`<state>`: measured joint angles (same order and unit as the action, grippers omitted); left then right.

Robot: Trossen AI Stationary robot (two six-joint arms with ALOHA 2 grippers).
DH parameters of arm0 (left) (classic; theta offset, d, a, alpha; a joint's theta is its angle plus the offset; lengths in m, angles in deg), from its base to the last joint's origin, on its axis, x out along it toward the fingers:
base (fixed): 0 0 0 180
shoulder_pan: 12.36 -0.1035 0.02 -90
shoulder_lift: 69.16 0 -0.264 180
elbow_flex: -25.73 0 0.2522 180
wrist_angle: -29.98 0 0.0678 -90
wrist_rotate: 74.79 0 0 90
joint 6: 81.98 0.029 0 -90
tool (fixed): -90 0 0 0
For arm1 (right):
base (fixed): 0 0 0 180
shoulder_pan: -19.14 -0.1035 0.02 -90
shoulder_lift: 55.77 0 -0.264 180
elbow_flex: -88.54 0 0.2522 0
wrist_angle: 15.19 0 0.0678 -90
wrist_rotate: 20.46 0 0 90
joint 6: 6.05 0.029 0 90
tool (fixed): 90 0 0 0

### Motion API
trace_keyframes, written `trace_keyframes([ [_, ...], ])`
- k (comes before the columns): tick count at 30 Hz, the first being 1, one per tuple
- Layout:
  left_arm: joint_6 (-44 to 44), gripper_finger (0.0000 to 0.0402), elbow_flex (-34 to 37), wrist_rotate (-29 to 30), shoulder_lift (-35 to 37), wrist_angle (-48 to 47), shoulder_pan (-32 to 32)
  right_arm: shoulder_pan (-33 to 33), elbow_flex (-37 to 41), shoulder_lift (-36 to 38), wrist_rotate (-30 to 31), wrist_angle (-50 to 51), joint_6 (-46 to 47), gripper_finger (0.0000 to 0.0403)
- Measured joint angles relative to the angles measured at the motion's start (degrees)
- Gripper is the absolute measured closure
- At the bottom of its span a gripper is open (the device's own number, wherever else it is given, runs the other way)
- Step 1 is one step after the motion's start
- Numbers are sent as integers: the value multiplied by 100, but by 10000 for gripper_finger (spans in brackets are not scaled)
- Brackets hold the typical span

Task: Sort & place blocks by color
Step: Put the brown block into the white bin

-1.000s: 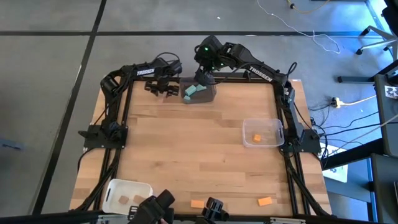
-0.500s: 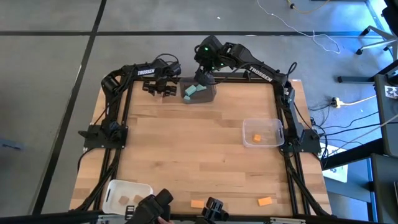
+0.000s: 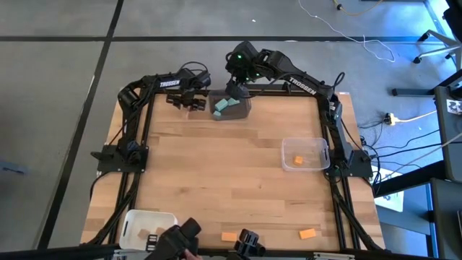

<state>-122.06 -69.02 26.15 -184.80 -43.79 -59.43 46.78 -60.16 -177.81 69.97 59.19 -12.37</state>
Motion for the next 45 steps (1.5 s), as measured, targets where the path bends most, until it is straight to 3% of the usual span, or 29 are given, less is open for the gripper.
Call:
trace_keyframes([
  [4,67,201,0,-84,0,-36,-53,0,0,0,0,0,4,178],
  [12,279,282,-7,-81,0,-183,-109,0,0,0,0,0,5,178],
  [20,292,294,-12,-146,9,-273,-120,-1,0,0,0,0,8,178],
  [27,467,330,-11,-217,9,-437,-120,0,0,0,0,0,0,178],
  [37,489,374,-187,-924,7,-862,70,0,0,0,0,0,5,178],
  [45,1053,400,-374,-672,2,-986,280,0,0,0,0,0,2,178],
])
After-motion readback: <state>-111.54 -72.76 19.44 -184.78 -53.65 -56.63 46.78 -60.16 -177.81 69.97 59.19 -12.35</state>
